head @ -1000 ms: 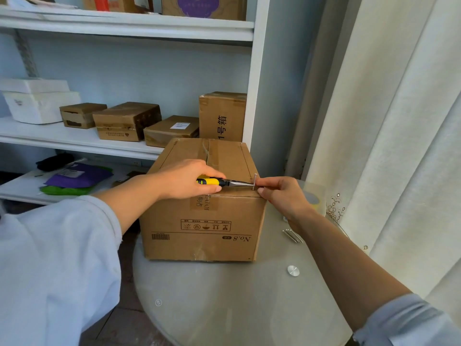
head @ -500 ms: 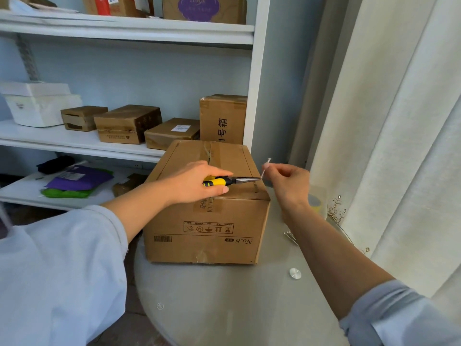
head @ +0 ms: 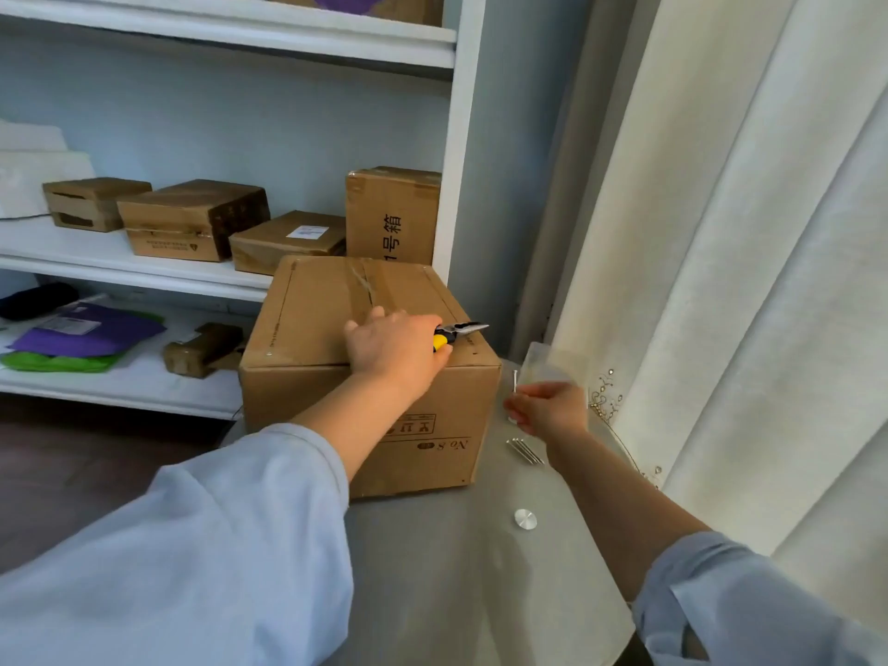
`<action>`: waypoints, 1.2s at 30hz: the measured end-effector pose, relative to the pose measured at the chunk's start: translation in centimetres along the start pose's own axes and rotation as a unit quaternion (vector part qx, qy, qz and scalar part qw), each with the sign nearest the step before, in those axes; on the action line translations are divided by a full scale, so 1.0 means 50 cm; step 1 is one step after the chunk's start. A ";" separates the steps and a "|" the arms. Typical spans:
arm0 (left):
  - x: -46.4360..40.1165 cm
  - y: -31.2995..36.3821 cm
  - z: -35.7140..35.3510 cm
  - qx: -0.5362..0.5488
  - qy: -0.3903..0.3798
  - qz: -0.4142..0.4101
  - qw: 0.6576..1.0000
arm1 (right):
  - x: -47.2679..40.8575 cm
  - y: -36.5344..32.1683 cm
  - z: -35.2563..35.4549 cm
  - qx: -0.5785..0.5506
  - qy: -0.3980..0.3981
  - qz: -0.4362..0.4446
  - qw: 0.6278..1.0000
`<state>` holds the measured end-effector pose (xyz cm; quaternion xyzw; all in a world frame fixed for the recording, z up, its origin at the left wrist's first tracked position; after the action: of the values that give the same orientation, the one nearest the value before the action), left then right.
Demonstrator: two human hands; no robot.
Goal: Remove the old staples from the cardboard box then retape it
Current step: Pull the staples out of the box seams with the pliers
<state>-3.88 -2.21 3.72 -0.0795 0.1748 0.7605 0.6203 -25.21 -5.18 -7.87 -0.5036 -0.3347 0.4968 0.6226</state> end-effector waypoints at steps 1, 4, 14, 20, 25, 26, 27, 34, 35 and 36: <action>0.000 0.008 0.003 -0.007 0.008 0.005 1.000 | 0.000 0.027 0.005 0.041 -0.014 -0.008 0.999; -0.002 0.028 0.000 -0.027 0.011 0.014 0.999 | 0.002 0.122 0.000 0.150 -0.056 -0.048 0.986; 0.000 0.025 -0.008 -0.022 0.020 0.013 0.999 | -0.021 0.212 -0.003 0.261 -0.003 -0.049 0.964; -0.004 0.027 -0.016 -0.036 0.012 0.006 0.999 | -0.003 0.123 0.008 0.183 0.072 0.021 0.980; -0.016 0.017 -0.009 -0.022 -0.047 -0.026 0.998 | 0.108 -0.034 -0.021 -0.029 0.164 0.095 0.981; -0.024 0.010 -0.008 -0.018 -0.068 -0.032 0.997 | 0.134 -0.065 -0.030 -0.049 0.168 0.112 0.978; -0.031 -0.003 0.004 -0.019 -0.081 -0.033 0.996 | 0.165 -0.104 -0.041 -0.054 0.163 0.133 0.976; -0.042 -0.158 0.031 -0.037 -0.140 0.004 0.989 | 0.272 -0.218 -0.237 -0.037 -0.101 0.180 0.978; -0.038 -0.168 0.034 -0.032 -0.150 0.001 0.988 | 0.274 -0.217 -0.262 -0.010 -0.132 0.179 0.975; -0.037 -0.179 0.039 -0.027 -0.158 0.001 0.987 | 0.270 -0.214 -0.281 0.016 -0.154 0.172 0.973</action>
<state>5.39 -1.69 4.66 0.0252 0.0538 0.7686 0.6370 -5.48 3.56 -2.51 -0.4608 -0.3269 0.6732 0.4771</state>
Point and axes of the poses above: each hand's wrist, its own x-axis away from the middle knuckle, its own z-axis out of the back of the hand, y = z × x, the point moved 10 cm from there along -x, towards the middle knuckle, and after that the axes turned 10 degrees about z, right-handed, at the moved point
